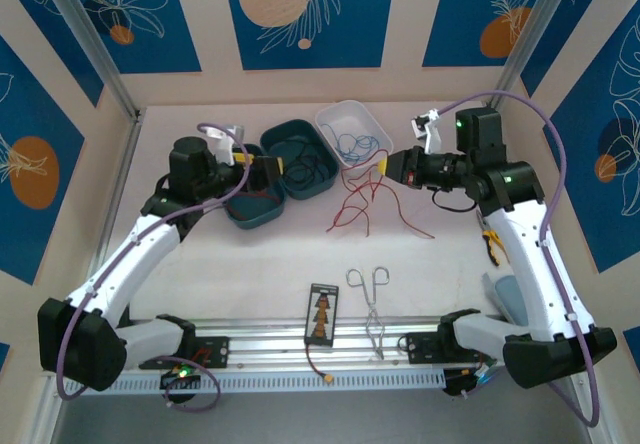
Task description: Untangle the cables
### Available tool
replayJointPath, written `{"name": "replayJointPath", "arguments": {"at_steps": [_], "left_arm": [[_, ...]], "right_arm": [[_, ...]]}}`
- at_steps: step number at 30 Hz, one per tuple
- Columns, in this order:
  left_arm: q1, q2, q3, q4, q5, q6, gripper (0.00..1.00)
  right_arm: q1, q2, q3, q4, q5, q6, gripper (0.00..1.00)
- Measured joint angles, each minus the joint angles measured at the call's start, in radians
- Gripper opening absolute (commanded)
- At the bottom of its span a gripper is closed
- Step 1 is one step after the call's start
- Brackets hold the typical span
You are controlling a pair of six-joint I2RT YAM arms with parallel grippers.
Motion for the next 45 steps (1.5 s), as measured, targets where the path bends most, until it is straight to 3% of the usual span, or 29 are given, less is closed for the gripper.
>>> {"name": "replayJointPath", "arguments": {"at_steps": [5,11,15,18,22,26,27,31,35,39,45], "left_arm": [[-0.133,0.027,-0.024,0.11,0.024,0.115,0.75],[-0.338,0.215,-0.019,0.275,-0.027,0.225,0.71],[-0.399,0.373,0.057,0.306,-0.042,0.247,0.7],[-0.43,0.442,0.121,0.327,-0.051,0.261,0.62],[-0.46,0.497,0.203,0.35,-0.07,0.258,0.42],[-0.466,0.524,0.248,0.364,-0.094,0.22,0.02],[-0.466,0.524,0.252,0.362,-0.099,0.213,0.0],[-0.466,0.524,0.297,0.32,-0.112,0.179,0.0],[-0.466,0.512,0.336,0.272,-0.111,0.126,0.0],[-0.465,0.47,0.337,0.237,-0.112,0.06,0.0],[-0.463,0.375,0.347,0.173,-0.124,-0.008,0.0]], "right_arm": [[-0.009,-0.034,0.0,0.0,-0.027,0.016,0.0],[-0.01,-0.045,0.014,0.0,-0.066,0.026,0.0],[-0.012,-0.053,0.015,-0.001,-0.072,0.026,0.0],[-0.013,-0.069,0.015,-0.001,-0.071,0.026,0.0],[-0.016,-0.091,0.005,0.0,-0.07,0.026,0.0],[-0.029,-0.104,-0.021,-0.002,-0.049,0.025,0.0],[-0.034,-0.106,-0.027,-0.003,-0.039,0.025,0.0],[-0.052,-0.121,-0.052,-0.021,0.037,0.024,0.08],[-0.068,-0.139,-0.093,-0.029,0.102,0.013,0.3],[-0.077,-0.131,-0.156,-0.022,0.128,0.012,0.45],[-0.113,-0.113,-0.238,0.008,0.147,0.017,0.53]]}}
